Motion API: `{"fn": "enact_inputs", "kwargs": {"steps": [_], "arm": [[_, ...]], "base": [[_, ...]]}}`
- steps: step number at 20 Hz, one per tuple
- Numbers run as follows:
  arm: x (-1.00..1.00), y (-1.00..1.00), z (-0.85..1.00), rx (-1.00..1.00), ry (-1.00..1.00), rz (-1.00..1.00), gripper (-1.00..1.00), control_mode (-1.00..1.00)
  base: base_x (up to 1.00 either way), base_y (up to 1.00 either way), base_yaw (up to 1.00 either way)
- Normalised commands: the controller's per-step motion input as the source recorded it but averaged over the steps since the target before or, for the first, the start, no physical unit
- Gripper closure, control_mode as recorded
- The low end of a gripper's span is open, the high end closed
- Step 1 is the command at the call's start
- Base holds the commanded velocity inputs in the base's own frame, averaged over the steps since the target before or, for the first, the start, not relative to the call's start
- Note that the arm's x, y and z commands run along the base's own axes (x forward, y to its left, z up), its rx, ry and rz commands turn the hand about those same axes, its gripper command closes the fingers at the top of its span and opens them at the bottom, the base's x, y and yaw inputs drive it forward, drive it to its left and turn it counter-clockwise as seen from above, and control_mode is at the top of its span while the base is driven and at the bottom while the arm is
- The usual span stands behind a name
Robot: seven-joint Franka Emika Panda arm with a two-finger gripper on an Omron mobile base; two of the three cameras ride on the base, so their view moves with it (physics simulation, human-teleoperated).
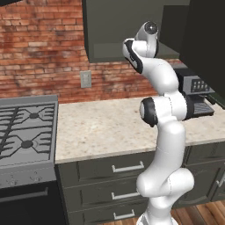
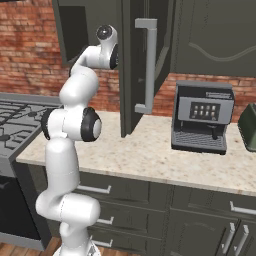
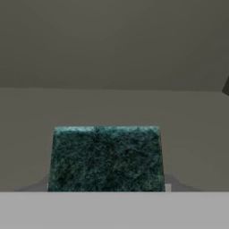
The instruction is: Pick up the sponge and bar soap from the sink, and place them back in the cabinet, and close the cabinet door.
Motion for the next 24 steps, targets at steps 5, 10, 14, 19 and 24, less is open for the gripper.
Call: {"fn": "enact_inputs", "kwargs": {"steps": [5, 10, 14, 19, 24], "arm": [[0.00, 0.00, -0.29, 0.00, 0.00, 0.00, 1.00, -1.00], [-0.03, 0.00, -0.26, 0.00, 0.00, 0.00, 1.00, -1.00], [-0.28, 0.00, -0.15, 0.00, 0.00, 0.01, 1.00, -1.00], [-0.24, 0.00, -0.22, 0.00, 0.00, 0.00, 1.00, -1.00], [-0.01, 0.00, -0.41, 0.00, 0.00, 0.00, 1.00, -1.00]], "base": [[0.00, 0.00, 0.00], [0.00, 0.00, 0.00], [0.00, 0.00, 0.00], [0.00, 0.00, 0.00], [0.00, 0.00, 0.00]]}}
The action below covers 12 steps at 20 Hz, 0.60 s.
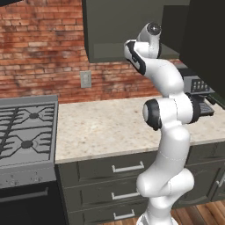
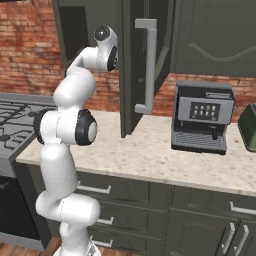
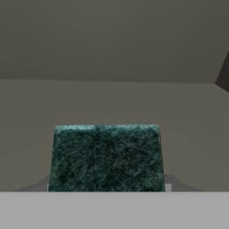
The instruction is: Pick up the sponge and bar soap from the sink, and place them back in the cabinet, and close the cabinet door.
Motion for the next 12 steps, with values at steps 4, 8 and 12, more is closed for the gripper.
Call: {"fn": "enact_inputs", "kwargs": {"steps": [4, 8, 12], "arm": [[0.00, 0.00, -0.44, 0.00, 0.00, 0.00, 1.00, -1.00], [0.00, 0.00, -0.42, 0.00, 0.00, 0.00, 1.00, -1.00], [0.00, 0.00, -0.05, 0.00, 0.00, 0.00, 1.00, -1.00]], "base": [[0.00, 0.00, 0.00], [0.00, 0.00, 0.00], [0.00, 0.00, 0.00]]}}
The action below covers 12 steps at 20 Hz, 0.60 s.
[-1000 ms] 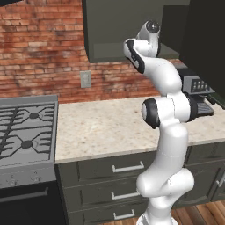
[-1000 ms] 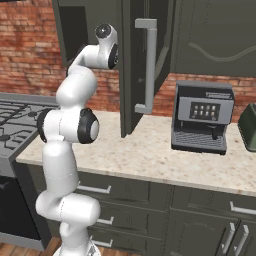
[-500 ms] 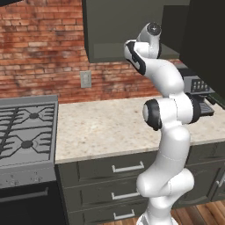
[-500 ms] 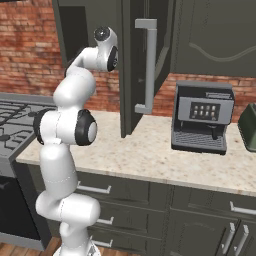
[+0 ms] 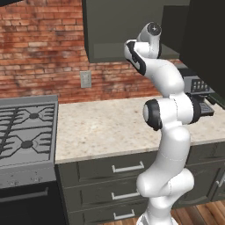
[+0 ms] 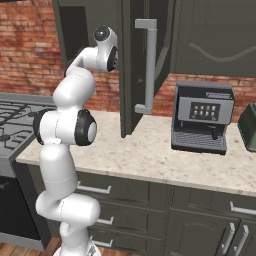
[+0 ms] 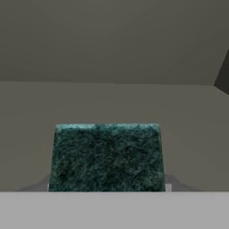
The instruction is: Pick up the sponge and bar soap from the sink, and place them back in the cabinet, and close the cabinet door.
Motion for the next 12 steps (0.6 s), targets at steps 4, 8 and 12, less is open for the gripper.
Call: {"fn": "enact_inputs", "kwargs": {"steps": [4, 8, 12], "arm": [[0.00, 0.00, 0.00, 0.00, 0.00, 0.00, -1.00, -1.00], [0.00, 0.00, 0.00, 0.00, 0.00, 0.00, -1.00, -1.00], [0.00, 0.00, 0.00, 0.00, 0.00, 0.00, -1.00, -1.00]], "base": [[0.00, 0.00, 0.00], [0.00, 0.00, 0.00], [0.00, 0.00, 0.00]]}}
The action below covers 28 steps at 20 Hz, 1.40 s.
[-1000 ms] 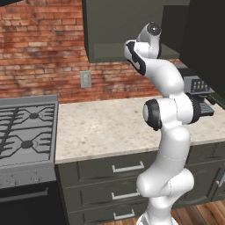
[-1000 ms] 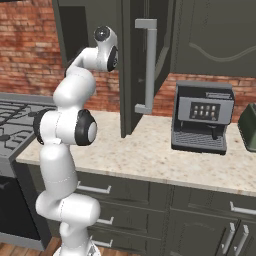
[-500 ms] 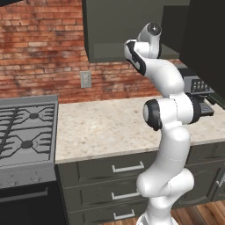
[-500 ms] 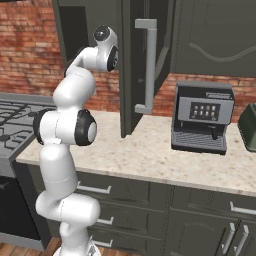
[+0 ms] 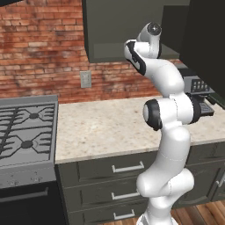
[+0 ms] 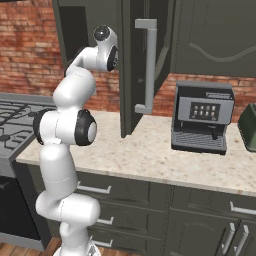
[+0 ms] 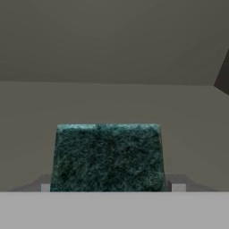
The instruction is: Pick up the sponge and bar soap from the sink, and place them back in the cabinet, and close the cabinet door.
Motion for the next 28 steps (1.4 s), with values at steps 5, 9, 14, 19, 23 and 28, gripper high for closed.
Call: {"fn": "enact_inputs", "kwargs": {"steps": [5, 9, 14, 19, 23, 28], "arm": [[0.00, 0.00, 0.00, 0.00, 0.00, 0.00, -1.00, -1.00], [0.00, 0.00, 0.00, 0.00, 0.00, 0.00, -1.00, -1.00], [0.00, 0.00, 0.00, 0.00, -0.02, 0.00, -1.00, -1.00], [-0.08, 0.00, 0.00, 0.00, -0.14, 0.00, -1.00, -1.00], [-0.16, 0.00, 0.00, 0.00, -0.11, 0.00, -1.00, -1.00], [-0.33, 0.00, 0.00, 0.00, -0.07, 0.00, -1.00, -1.00]], "base": [[0.00, 0.00, 0.00], [0.00, 0.00, 0.00], [0.00, 0.00, 0.00], [0.00, 0.00, 0.00], [0.00, 0.00, 0.00], [0.00, 0.00, 0.00]]}}
